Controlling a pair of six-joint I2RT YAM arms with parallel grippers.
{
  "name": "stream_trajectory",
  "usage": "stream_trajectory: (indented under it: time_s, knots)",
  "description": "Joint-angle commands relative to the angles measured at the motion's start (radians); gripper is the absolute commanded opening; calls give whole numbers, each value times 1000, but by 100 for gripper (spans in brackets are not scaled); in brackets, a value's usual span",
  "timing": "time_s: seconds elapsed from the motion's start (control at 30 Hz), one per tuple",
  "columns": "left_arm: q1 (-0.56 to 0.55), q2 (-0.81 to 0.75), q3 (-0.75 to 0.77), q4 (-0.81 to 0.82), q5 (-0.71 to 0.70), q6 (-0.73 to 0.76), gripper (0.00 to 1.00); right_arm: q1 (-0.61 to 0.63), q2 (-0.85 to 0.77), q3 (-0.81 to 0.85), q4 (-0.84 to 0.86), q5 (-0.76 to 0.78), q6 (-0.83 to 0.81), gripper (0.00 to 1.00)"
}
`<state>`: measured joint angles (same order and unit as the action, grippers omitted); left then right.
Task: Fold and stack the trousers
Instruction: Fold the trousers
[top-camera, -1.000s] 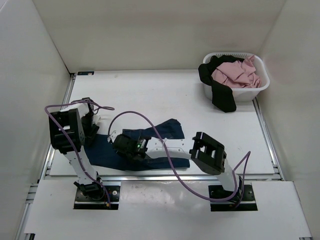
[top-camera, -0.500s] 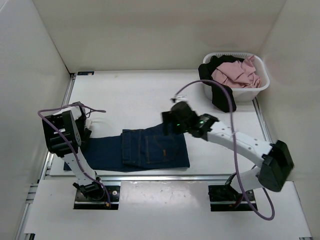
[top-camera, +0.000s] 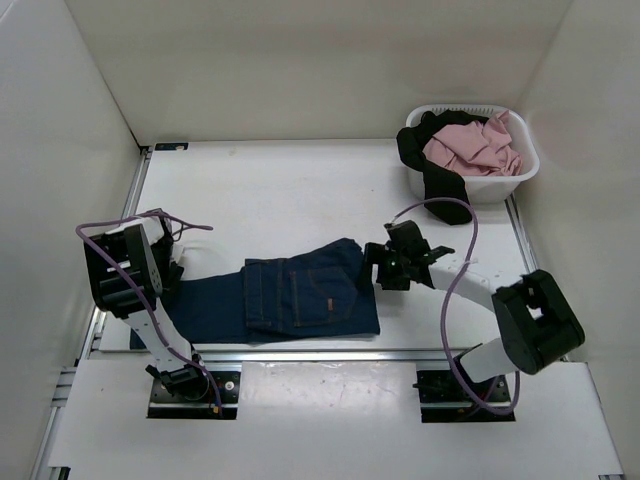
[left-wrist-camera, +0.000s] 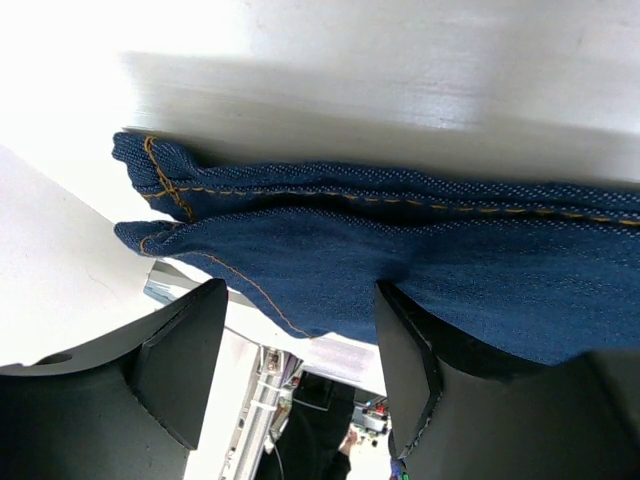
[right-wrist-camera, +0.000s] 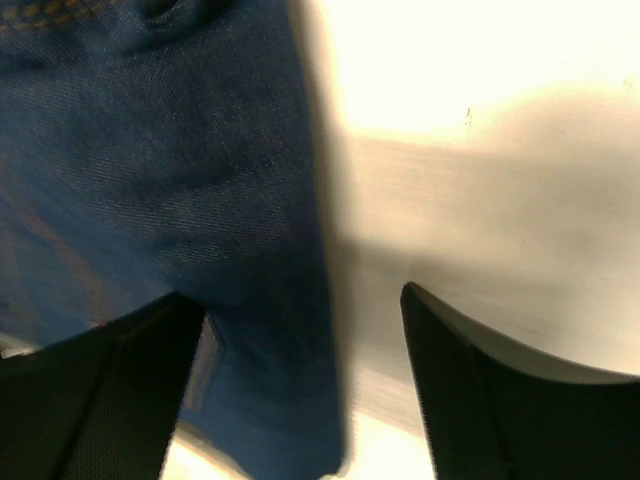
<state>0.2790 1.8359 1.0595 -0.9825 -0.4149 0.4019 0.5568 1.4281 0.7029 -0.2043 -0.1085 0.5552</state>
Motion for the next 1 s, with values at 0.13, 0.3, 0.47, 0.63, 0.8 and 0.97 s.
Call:
stream_trajectory:
  time_s: [0.13, 0.3, 0.47, 0.63, 0.8, 0.97]
  knots:
    - [6, -43, -4, 30, 16, -28, 72, -98, 190, -42, 212, -262, 58, 50]
    - [6, -43, 5, 30, 16, -28, 74, -151, 168, -51, 252, -353, 78, 0]
    - [6, -81, 103, -21, 143, -28, 74, -332, -3, -51, -22, -313, 45, 0]
    - [6, -81, 192, -82, 222, -28, 75, -530, -190, 93, -447, -169, -104, 0]
    - [6, -81, 201, -91, 222, -8, 75, -568, -265, 529, -869, 168, -227, 0]
    - [6, -81, 192, -91, 222, -8, 75, -484, -184, 875, -1046, 156, -218, 0]
